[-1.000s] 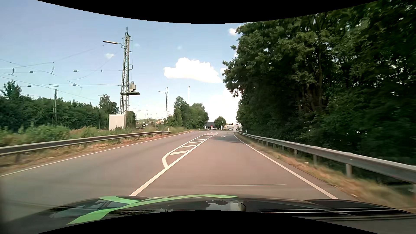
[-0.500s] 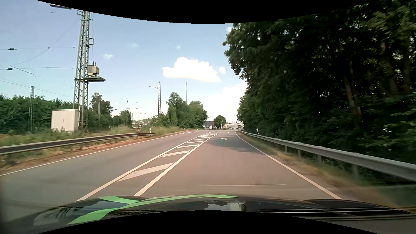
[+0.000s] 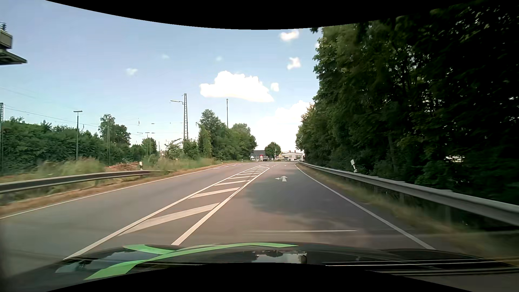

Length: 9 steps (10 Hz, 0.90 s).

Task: Follow the waypoints while adhering to traffic rules and regulations

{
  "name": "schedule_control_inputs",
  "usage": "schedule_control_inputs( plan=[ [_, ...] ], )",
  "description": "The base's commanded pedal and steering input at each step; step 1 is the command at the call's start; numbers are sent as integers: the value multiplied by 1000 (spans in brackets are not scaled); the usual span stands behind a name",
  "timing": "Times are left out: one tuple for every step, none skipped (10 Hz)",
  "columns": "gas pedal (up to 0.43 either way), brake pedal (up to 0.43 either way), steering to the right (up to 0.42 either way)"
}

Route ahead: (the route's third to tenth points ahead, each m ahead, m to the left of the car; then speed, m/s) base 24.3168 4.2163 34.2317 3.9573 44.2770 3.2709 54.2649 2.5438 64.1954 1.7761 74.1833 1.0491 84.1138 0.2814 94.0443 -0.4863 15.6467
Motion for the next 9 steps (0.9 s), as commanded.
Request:
schedule_control_inputs(
  plan=[
    [0, 0, 5],
    [0, 0, 4],
    [0, 0, 4],
    [0, 0, 5],
    [0, 0, 5],
    [0, 0, 5],
    [0, 0, 6],
    [0, 0, 7],
    [0, 0, 7]
  ],
)
